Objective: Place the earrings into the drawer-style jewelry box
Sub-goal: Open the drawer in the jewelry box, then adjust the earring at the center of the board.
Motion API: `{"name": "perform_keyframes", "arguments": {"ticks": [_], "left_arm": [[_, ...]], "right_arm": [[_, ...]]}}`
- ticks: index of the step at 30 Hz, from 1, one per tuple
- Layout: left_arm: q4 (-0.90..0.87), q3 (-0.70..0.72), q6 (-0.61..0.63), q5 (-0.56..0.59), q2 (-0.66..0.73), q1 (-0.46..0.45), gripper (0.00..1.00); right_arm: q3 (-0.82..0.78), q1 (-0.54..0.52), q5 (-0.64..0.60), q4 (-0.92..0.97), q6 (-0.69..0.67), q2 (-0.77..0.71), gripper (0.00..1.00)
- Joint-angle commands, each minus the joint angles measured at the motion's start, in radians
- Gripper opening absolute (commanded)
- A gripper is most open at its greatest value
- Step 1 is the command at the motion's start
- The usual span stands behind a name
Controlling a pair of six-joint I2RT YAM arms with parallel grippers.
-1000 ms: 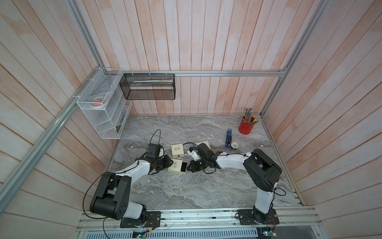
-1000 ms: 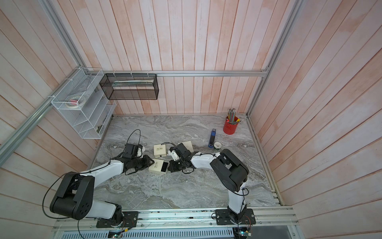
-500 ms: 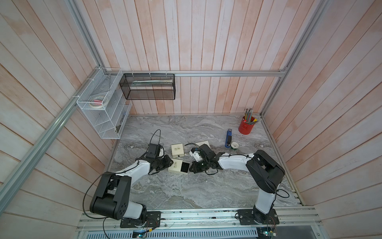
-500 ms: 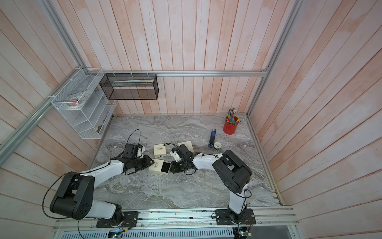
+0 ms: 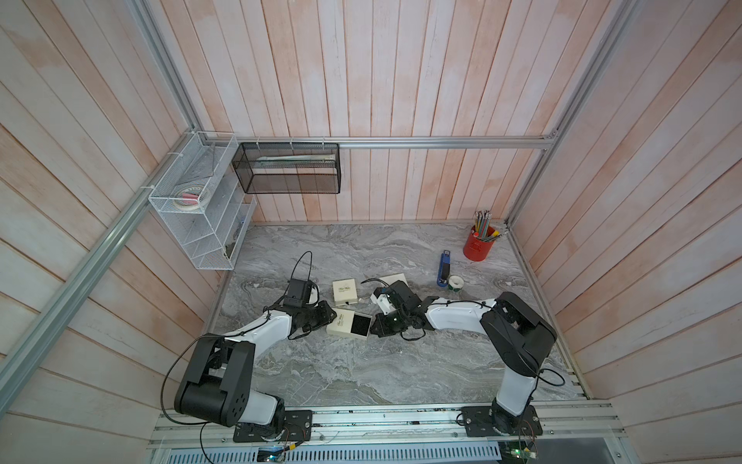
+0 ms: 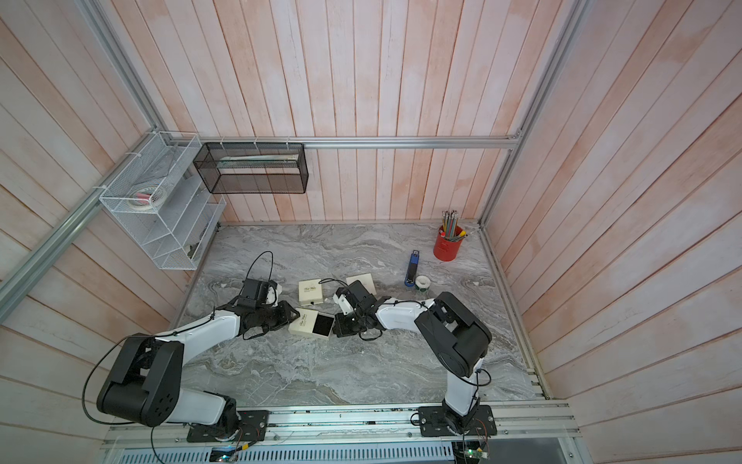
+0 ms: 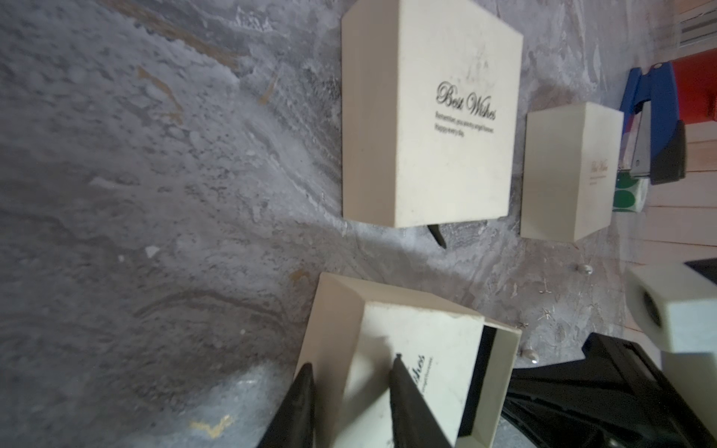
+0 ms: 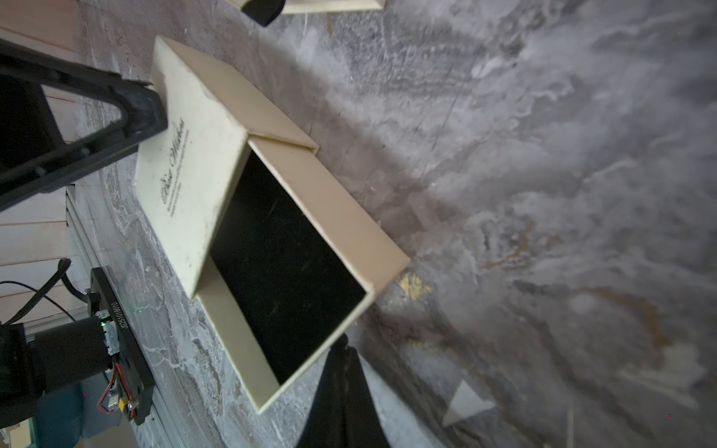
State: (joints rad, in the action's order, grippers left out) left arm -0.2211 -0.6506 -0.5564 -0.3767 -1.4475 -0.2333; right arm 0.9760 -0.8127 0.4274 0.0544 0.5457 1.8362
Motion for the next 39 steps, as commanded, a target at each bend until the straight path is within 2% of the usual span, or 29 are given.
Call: {"name": "perform_keyframes", "arguments": {"ticks": [1, 6, 8, 10, 12, 16, 19, 24, 27, 29, 31, 33, 37, 39], "left_arm": [[-0.109, 0.035, 0.023, 0.127, -0.045, 0.009, 0.33], [-0.104, 0.032, 0.017, 0.107, -0.033, 0.008, 0.33], [-0.113, 0.021, 0.004, 0.087, -0.022, 0.008, 0.35], [-0.124, -0.002, -0.010, 0.062, -0.004, 0.010, 0.41], [-0.143, -0.034, -0.022, 0.054, 0.024, 0.012, 0.52], [-0.200, -0.103, -0.019, 0.071, 0.069, 0.028, 0.65], [-0.248, -0.151, 0.001, 0.104, 0.104, 0.037, 0.77], [-0.255, -0.197, 0.021, 0.132, 0.182, 0.018, 0.90], [-0.249, -0.213, 0.020, 0.160, 0.211, -0.027, 1.00], [-0.227, -0.215, 0.006, 0.171, 0.222, -0.068, 1.00], [-0.177, -0.202, -0.031, 0.191, 0.240, -0.129, 1.00], [-0.097, -0.169, -0.094, 0.254, 0.266, -0.213, 1.00], [-0.010, -0.141, -0.150, 0.280, 0.258, -0.334, 1.00], [0.015, -0.133, -0.172, 0.292, 0.238, -0.391, 1.00]], "right_arm": [[-0.024, 0.006, -0.016, 0.092, 0.002, -0.011, 0.00], [-0.013, 0.006, -0.007, 0.082, 0.003, -0.012, 0.00], [-0.008, 0.006, 0.011, 0.076, -0.001, -0.015, 0.07], [-0.008, 0.006, 0.024, 0.073, -0.004, -0.026, 0.13], [-0.011, 0.006, 0.033, 0.071, -0.006, -0.044, 0.18], [-0.024, 0.006, 0.030, 0.085, -0.021, -0.094, 0.25], [-0.044, 0.007, -0.025, 0.108, -0.047, -0.163, 0.33], [-0.091, 0.065, -0.148, 0.168, -0.046, -0.297, 0.44], [-0.147, 0.125, -0.190, 0.175, -0.015, -0.376, 0.53], [-0.170, 0.163, -0.167, 0.188, -0.032, -0.404, 0.67], [-0.168, 0.183, -0.136, 0.218, -0.090, -0.406, 0.71], [-0.143, 0.185, -0.132, 0.277, -0.144, -0.392, 0.72], [-0.120, 0.185, -0.142, 0.337, -0.138, -0.378, 0.69], [-0.092, 0.184, -0.149, 0.381, -0.128, -0.354, 0.56]]}}
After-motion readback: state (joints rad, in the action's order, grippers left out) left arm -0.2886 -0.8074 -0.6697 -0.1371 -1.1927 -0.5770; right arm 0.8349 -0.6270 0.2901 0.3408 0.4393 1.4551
